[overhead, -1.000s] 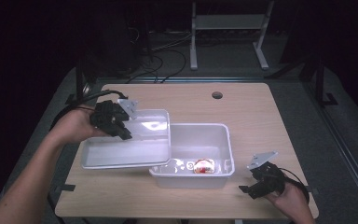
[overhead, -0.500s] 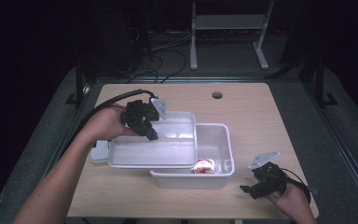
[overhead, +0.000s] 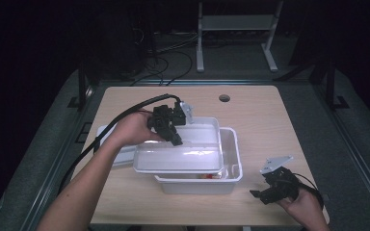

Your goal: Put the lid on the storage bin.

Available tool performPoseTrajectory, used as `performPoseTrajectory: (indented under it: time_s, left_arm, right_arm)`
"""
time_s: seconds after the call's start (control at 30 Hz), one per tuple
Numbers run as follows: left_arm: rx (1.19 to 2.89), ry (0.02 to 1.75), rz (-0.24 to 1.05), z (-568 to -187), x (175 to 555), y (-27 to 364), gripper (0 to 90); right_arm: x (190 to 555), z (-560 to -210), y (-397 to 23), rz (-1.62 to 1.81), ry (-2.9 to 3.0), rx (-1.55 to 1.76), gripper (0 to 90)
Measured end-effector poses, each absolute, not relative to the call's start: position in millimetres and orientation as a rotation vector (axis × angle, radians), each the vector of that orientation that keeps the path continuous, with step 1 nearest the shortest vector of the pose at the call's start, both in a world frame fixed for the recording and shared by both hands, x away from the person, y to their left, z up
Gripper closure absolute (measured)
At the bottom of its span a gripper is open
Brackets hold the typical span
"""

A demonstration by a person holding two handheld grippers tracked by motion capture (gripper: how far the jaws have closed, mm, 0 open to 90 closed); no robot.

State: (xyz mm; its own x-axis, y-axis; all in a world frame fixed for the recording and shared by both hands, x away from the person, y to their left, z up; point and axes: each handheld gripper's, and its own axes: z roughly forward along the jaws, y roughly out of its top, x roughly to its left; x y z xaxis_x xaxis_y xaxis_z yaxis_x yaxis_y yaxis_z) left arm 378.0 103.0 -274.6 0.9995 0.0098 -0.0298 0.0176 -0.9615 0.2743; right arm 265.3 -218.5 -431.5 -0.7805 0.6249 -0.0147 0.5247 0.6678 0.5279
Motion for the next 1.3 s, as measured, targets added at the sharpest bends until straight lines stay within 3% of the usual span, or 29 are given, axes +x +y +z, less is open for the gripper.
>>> performPoseTrajectory:
  time_s: [1.03,1.07,1.3]
  left_arm:
    - [2.836,0.001,-0.082,-297,380,65,88.9]
    - [2.819,0.006,-0.077,-293,380,66,83.7]
    - [2.839,-0.002,-0.067,-288,379,73,76.3]
  right_arm:
    - [265,-432,-216,0.764,2.692,0.929,21.4]
    - [265,-432,-216,0.763,2.693,0.926,21.4]
    - [265,-433,-214,0.758,2.699,0.924,21.4]
